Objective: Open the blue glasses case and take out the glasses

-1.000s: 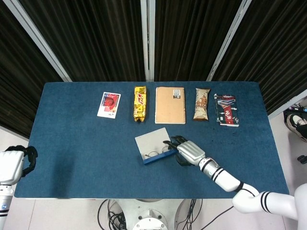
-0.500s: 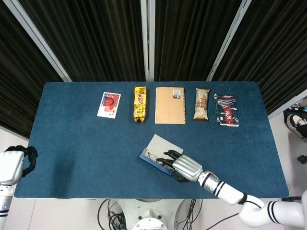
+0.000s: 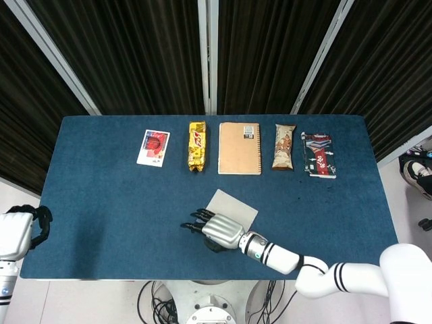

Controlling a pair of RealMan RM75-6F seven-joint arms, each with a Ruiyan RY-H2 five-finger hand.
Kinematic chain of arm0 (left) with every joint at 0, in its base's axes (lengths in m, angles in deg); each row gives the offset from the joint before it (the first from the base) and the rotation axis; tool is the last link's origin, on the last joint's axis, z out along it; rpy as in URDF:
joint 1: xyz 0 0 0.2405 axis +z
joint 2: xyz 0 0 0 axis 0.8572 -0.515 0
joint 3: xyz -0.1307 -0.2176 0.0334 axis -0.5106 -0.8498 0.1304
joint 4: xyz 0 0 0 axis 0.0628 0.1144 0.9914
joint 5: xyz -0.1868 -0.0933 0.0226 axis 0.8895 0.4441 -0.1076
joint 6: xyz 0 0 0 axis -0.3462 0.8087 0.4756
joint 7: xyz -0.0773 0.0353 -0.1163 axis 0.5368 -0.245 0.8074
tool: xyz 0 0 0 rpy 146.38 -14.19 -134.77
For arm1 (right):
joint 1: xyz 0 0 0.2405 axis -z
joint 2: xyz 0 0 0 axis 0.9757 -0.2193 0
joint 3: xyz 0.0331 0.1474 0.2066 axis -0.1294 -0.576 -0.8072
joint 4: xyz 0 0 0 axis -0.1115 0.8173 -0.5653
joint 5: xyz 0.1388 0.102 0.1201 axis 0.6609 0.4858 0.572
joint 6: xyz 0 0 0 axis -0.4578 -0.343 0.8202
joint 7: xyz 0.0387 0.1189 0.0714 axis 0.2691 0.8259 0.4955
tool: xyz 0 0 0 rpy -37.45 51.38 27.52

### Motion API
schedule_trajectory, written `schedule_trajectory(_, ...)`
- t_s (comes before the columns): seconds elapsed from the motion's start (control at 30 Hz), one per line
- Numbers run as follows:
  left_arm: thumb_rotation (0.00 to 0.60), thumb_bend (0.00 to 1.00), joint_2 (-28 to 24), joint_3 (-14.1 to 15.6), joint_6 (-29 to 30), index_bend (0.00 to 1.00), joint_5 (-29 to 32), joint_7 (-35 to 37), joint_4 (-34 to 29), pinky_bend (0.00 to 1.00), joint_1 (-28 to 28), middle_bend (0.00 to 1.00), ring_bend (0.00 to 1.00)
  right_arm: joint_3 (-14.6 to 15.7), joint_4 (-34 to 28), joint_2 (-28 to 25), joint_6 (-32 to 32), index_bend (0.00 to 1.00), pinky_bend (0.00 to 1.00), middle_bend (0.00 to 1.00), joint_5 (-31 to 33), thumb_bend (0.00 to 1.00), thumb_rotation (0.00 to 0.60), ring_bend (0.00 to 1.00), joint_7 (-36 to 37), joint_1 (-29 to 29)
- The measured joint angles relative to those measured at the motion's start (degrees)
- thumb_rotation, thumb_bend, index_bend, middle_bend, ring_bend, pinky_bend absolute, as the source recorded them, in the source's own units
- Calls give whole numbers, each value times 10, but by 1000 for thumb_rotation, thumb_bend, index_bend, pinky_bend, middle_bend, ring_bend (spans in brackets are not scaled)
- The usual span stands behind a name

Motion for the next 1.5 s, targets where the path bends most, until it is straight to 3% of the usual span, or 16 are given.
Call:
schedule_trajectory(0.33,600,579,0,0,0,664,-1,-2,-1,441,0,645,452,-6,45,6,10,80,0,332,53,659,600,0,-113,-5)
schedule_trajectory(0.57,600,580,0,0,0,664,-1,-3,-1,441,0,645,452,-14,56,-32,15,80,0,343,131,660,600,0,-150,10)
schedule_trajectory(0.77,600,579,0,1,0,665,-1,-4,-1,441,0,645,452,-6,41,-82,8,96,0,357,158,642,600,0,-139,38)
schedule_trajectory(0.93,600,579,0,1,1,664,-1,-6,-2,441,0,645,452,4,16,-112,-3,148,0,317,151,407,600,0,-113,56)
schedule_trajectory(1.03,600,579,0,1,2,665,-1,-6,-2,441,1,645,452,9,16,-113,-1,177,0,301,138,331,600,0,-98,58)
schedule_trajectory(1.23,600,579,1,0,1,665,-1,-7,-2,441,0,645,452,14,36,-98,5,205,0,289,114,327,600,0,-77,53)
schedule_trajectory(1.5,600,580,1,0,1,664,0,-7,-2,441,0,644,452,0,51,-71,11,211,0,295,110,337,600,0,-56,37)
